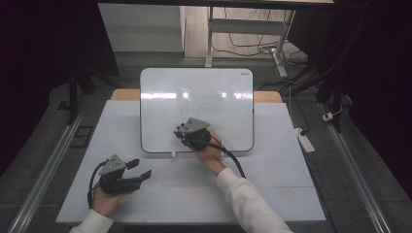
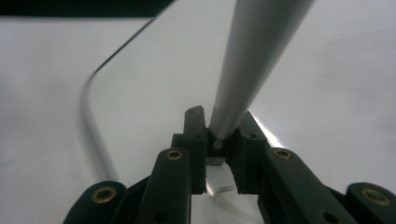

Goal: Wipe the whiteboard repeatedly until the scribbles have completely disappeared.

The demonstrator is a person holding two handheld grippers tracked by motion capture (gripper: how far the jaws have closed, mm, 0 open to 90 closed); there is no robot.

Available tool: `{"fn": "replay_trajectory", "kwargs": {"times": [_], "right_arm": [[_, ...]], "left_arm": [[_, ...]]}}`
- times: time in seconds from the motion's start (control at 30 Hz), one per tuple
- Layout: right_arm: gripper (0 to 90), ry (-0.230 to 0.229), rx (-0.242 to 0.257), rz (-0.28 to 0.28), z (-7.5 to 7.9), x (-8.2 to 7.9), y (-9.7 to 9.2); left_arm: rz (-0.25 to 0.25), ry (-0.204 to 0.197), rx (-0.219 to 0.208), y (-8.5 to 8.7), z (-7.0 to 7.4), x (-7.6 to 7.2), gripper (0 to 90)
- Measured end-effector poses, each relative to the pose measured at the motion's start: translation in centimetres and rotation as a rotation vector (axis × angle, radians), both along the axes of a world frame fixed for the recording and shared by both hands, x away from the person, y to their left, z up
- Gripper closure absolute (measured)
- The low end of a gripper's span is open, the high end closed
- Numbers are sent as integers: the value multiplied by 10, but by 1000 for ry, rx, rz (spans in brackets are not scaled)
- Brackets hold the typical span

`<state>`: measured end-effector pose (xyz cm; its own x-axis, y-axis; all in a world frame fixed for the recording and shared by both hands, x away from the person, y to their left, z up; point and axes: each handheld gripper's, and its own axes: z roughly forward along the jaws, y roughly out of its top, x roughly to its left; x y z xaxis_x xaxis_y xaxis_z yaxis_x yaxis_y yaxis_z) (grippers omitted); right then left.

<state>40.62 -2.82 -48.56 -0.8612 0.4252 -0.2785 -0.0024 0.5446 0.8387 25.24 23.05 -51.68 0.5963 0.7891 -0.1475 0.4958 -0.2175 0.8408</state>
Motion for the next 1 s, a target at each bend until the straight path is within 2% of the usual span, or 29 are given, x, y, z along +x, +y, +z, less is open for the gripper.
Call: {"fn": "replay_trajectory", "kwargs": {"times": [0.03, 0.07, 0.17, 0.2, 0.23, 0.33, 0.37, 0.4, 0.47, 0.5, 0.53, 0.6, 0.63, 0.67, 0.73, 0.77, 0.8, 0.83, 0.93, 0.97, 1.0], "right_arm": [[775, -23, -25, 11, -1, -3, 1], [775, -20, -23, 8, 0, -1, -2], [775, -4, 70, -93, 8, 10, -20], [776, 7, 81, -98, 8, 10, -21], [775, -1, 65, -89, 6, 7, -19], [776, -7, -28, 8, -6, -8, -8], [776, -1, -25, 7, -6, -8, -10], [776, 24, 4, -7, -4, -3, -15], [776, 49, 80, -71, 1, 5, -27], [775, 53, 90, -80, 0, 4, -28], [775, 33, 69, -76, -1, 0, -26], [775, 24, -3, -11, -8, -10, -17], [776, -2, -31, 2, -10, -13, -15], [775, -2, -34, -2, -8, -11, -17], [776, 14, 45, -69, -2, -1, -30], [775, 15, 70, -100, 1, 2, -36], [776, 13, 74, -118, 2, 2, -38], [776, 9, 73, -116, 1, 0, -37], [775, 17, -2, -23, -10, -11, -27], [775, 8, -15, -14, -10, -13, -27], [776, 17, -6, -20, -7, -8, -32]], "left_arm": [[-1, -1, 0, 0, 0, 0, 327], [0, -3, 1, 0, 0, -1, 327], [1, -7, 2, 0, 1, -2, 327], [-1, -7, 1, -1, 1, -2, 327], [-3, -3, 1, -1, 0, -1, 327], [-2, 0, 5, -1, 0, 0, 327], [-1, -2, 5, -1, 0, -1, 326], [-1, -4, 3, 0, 1, -1, 327], [2, -6, 2, 0, 1, -2, 327], [2, -5, 2, 0, 1, -2, 327], [-1, -2, 2, -1, 0, -1, 327], [-1, 1, 5, -1, 0, 0, 327], [-1, 1, 6, -1, 0, 0, 326], [-1, -2, 6, -1, 0, -1, 327], [0, -4, 4, -1, 1, -2, 327], [3, -5, 3, 0, 1, -2, 327], [3, -4, 2, 0, 0, -2, 327], [2, -1, 2, 0, 0, -1, 327], [2, 3, 5, -1, -1, 0, 327], [1, 0, 7, -1, 0, -1, 326], [1, -3, 7, -1, 0, -1, 327]]}}
